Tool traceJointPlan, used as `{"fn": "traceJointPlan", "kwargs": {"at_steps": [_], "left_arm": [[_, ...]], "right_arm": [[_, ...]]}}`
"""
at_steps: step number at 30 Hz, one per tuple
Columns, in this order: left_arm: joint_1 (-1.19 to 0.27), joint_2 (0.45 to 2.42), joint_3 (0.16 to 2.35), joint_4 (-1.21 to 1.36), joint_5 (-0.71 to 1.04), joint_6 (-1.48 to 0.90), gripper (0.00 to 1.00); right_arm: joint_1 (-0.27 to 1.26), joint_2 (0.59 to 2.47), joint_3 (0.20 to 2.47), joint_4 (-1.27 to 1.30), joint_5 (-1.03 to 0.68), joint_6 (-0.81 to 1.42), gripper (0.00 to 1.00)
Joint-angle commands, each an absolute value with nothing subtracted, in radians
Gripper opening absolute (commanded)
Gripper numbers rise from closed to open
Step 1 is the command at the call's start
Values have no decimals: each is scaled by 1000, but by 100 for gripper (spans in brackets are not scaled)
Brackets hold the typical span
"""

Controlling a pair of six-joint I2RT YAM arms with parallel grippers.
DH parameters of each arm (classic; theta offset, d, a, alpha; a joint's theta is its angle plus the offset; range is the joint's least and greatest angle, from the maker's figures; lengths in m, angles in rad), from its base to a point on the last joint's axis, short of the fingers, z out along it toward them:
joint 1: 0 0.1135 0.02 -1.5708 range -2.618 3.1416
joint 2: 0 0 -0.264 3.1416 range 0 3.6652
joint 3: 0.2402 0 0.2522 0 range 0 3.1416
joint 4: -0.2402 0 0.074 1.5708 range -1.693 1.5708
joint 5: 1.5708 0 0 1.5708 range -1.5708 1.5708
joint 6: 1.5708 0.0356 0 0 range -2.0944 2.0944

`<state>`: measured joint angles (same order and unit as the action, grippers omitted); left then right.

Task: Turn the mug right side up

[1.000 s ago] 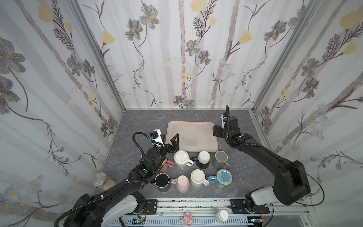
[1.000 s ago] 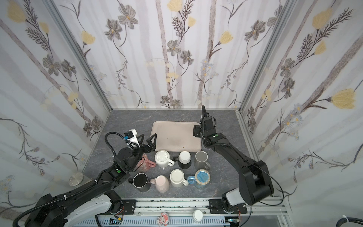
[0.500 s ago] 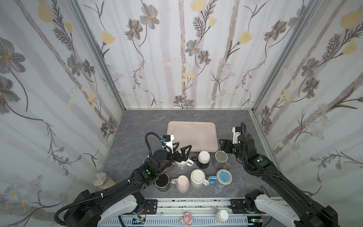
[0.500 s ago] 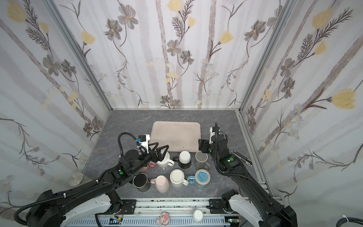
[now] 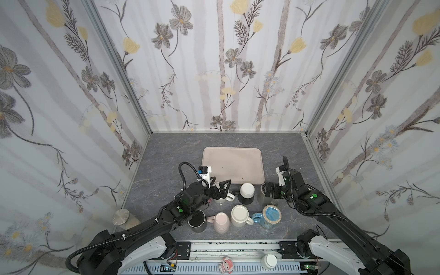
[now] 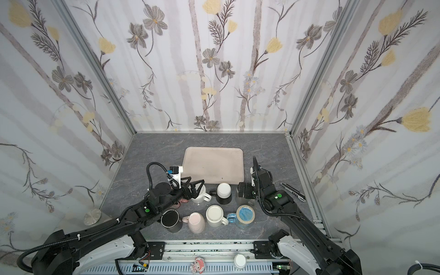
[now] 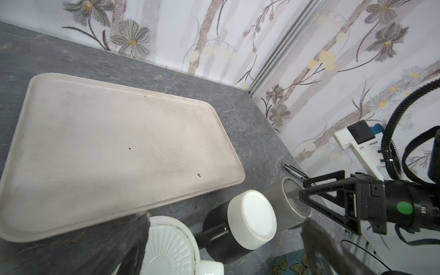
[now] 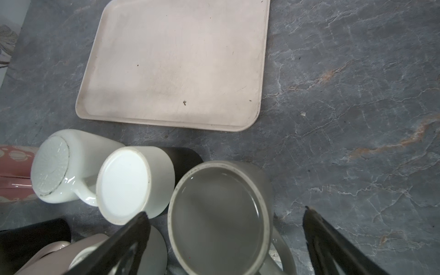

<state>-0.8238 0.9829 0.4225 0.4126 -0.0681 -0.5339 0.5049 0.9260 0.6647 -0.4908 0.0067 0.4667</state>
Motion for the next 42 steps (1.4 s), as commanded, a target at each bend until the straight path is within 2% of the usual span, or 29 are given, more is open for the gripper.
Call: {"fn": "traceJointPlan", "kwargs": {"at_steps": [1, 22, 26, 36, 42], "left_arm": [[-825, 989, 422, 412, -100, -530, 100], [-823, 1003, 415, 390, -137, -502, 100], [-823, 1010, 415, 391, -136, -505, 100], [-821, 1006, 419, 376, -137, -502, 100], [-822, 1004, 419, 374, -135, -508, 100]], "right_arm": [[523, 939, 675, -523, 29, 487, 100], [611, 989, 714, -599, 87, 522, 100], [620, 999, 707, -572, 67, 543, 100], [645, 1048, 724, -478, -11, 574, 92], [663, 1058, 726, -417, -56, 591, 92]]}}
